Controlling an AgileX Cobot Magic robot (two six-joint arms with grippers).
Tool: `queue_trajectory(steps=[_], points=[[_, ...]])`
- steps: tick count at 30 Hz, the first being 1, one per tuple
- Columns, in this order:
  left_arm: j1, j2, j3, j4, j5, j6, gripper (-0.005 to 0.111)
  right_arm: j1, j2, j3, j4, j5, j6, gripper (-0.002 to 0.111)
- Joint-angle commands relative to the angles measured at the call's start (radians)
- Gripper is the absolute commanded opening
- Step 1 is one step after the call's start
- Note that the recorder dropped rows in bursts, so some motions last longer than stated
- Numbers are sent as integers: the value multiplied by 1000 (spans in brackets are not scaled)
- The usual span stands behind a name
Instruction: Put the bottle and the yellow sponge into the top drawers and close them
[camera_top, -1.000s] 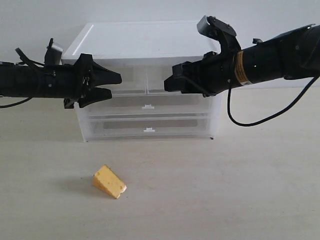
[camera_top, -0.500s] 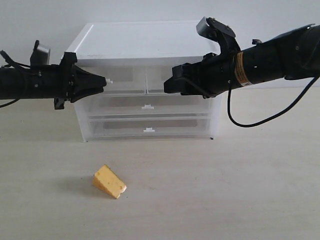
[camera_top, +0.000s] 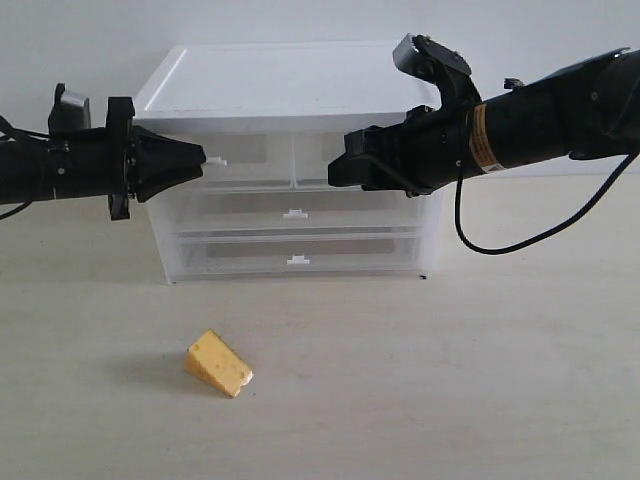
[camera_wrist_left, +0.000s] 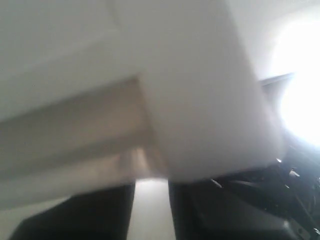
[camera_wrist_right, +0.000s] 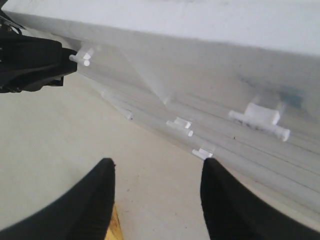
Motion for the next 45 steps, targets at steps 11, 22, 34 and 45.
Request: queue_trajectory(steps=[11,22,34,45], points=[[3,37,-23,-45,67,4,45,-5,-4,-4,-1,5,2,47],[0,37,-25,-45,39,-17,26,-5,-4,-4,-1,10,2,47],[0,37,-25,-45,43,0,4,-5,-4,-4,-1,13,2,47],[2,3,0,-45,82,5,4,-5,-4,-4,-1,72,14,47]])
